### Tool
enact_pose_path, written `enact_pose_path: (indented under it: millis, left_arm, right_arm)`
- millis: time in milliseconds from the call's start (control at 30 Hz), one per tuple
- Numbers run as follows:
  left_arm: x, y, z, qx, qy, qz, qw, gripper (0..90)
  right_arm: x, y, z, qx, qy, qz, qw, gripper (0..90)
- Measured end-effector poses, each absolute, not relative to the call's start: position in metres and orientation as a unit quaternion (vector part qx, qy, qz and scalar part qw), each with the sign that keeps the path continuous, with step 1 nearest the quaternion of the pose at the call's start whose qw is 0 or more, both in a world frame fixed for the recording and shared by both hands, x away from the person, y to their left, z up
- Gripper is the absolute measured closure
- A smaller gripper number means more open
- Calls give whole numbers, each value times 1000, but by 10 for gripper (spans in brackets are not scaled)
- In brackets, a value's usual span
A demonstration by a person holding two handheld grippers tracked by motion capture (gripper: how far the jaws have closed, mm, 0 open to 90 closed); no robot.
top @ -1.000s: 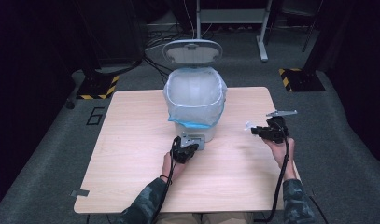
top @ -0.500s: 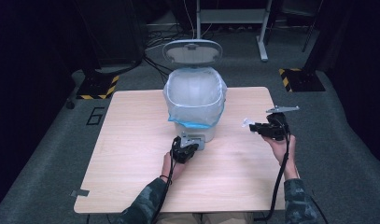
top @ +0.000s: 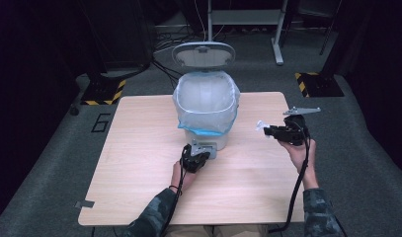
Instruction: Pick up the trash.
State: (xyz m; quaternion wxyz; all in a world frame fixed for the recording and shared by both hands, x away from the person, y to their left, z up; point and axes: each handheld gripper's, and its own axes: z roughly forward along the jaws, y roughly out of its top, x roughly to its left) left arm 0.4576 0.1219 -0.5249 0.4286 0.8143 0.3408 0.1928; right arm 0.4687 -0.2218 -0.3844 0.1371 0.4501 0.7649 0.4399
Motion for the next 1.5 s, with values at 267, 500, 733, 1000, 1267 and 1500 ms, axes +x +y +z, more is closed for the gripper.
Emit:
enact_pose_path:
  millis: [267,500,733,1000,1267,1500]
  left_arm:
    - [458,122,-525,814,341,191,430,898]
    - [458,122,-525,814,341,191,430,898]
    - [458,122,-525,813,342,190,431,898]
    - [458,122,-525,813,344,189,431,898]
    - [458,123,-525,814,343,189,430,898]
    - [458,123,-525,813,344,187,430,898]
  right_arm:
    - [465,-218,-371,439,767,447,137,786]
    - [463,-214,-359,429,767,455,141,786]
    - [462,-208,-346,420,769,460,142,786]
    - [461,-202,-330,410,773,460,151,786]
    - [460,-198,-315,403,776,460,156,786]
    - [462,-193,-304,396,778,459,163,786]
